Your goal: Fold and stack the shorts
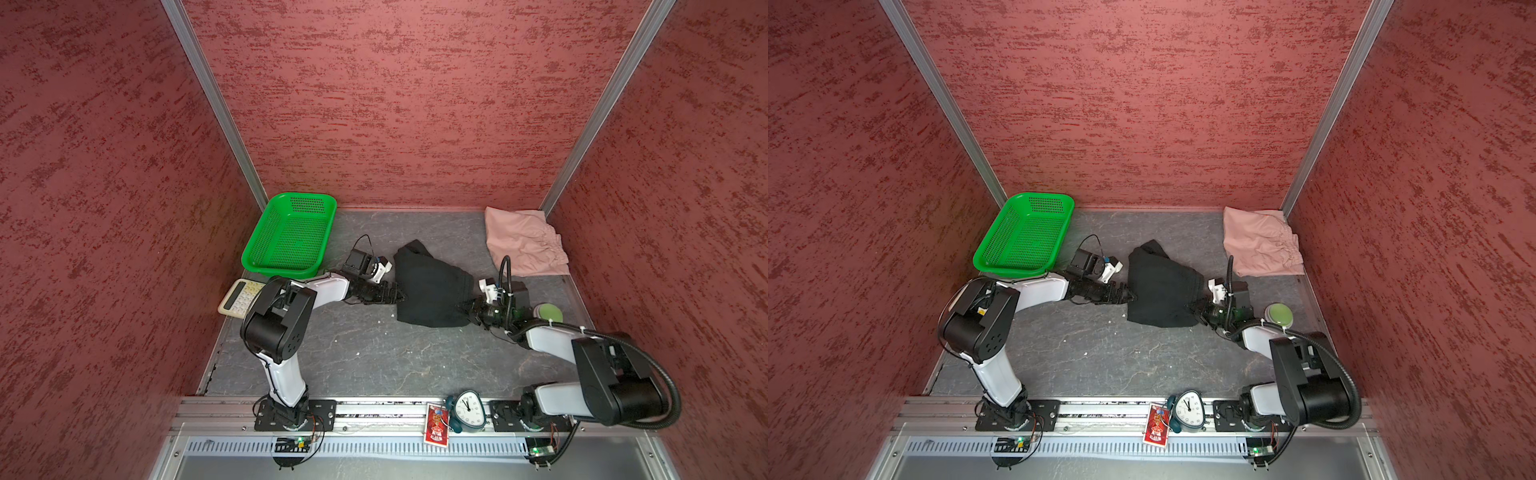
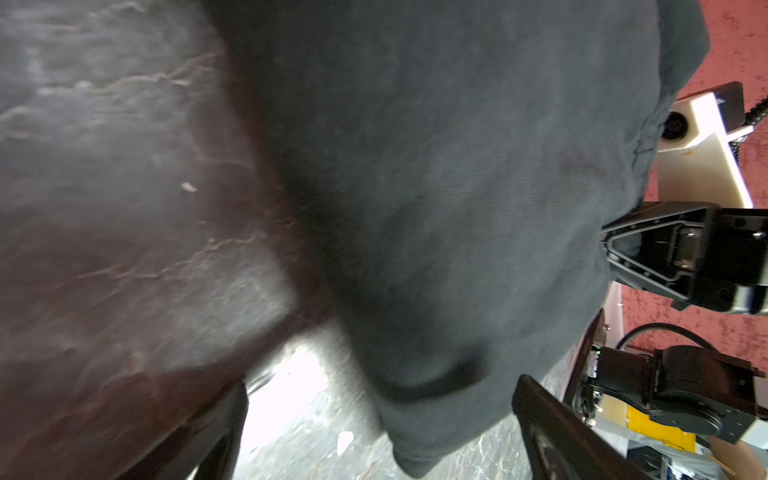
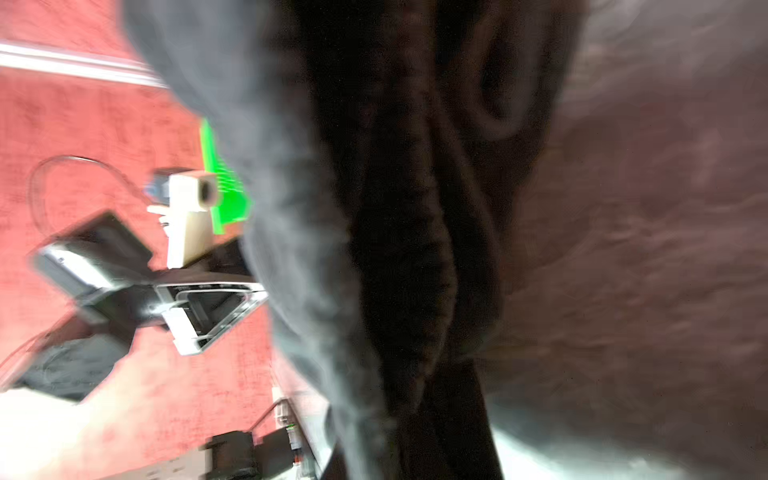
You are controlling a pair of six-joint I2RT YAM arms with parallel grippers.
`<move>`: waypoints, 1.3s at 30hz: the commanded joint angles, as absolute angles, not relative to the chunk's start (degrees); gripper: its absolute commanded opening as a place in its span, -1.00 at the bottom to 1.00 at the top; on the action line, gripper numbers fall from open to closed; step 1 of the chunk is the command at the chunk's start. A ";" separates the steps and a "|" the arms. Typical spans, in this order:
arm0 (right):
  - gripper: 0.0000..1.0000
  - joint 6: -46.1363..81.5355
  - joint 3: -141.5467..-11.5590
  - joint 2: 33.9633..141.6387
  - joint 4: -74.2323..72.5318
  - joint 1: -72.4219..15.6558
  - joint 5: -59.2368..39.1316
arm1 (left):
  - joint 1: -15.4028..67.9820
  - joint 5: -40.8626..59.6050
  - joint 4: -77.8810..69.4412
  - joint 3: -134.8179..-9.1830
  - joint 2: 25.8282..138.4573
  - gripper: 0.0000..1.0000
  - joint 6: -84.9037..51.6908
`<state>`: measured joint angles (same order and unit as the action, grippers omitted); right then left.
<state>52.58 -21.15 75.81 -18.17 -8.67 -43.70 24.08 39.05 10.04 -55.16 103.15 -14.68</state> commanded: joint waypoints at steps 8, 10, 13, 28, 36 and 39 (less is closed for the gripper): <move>-0.71 75.27 -14.58 59.74 -11.43 -9.75 -47.52 | 24.09 44.91 13.70 -55.57 99.84 0.79 -17.91; -0.40 73.49 -12.41 56.16 -5.78 -10.04 -46.65 | 24.13 45.17 15.83 -56.10 99.82 0.78 -17.51; 0.33 63.16 -17.61 53.26 9.51 -10.02 -44.94 | 24.26 45.11 17.01 -56.29 100.49 0.81 -16.73; 0.98 31.78 -41.26 65.57 37.09 -8.01 -24.20 | 24.60 37.45 24.98 -67.83 101.14 0.99 -8.87; 0.98 31.48 -34.85 68.59 21.94 -6.98 -32.60 | 28.09 36.76 27.24 -75.31 106.71 0.99 -5.76; 0.98 31.13 -33.89 71.64 16.41 -6.93 -32.56 | 28.48 36.08 26.95 -74.83 108.15 0.99 -5.37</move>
<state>32.32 -35.03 69.82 24.95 -7.27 -30.15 28.21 37.36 24.49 -75.26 105.97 -7.62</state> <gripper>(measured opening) 0.989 0.995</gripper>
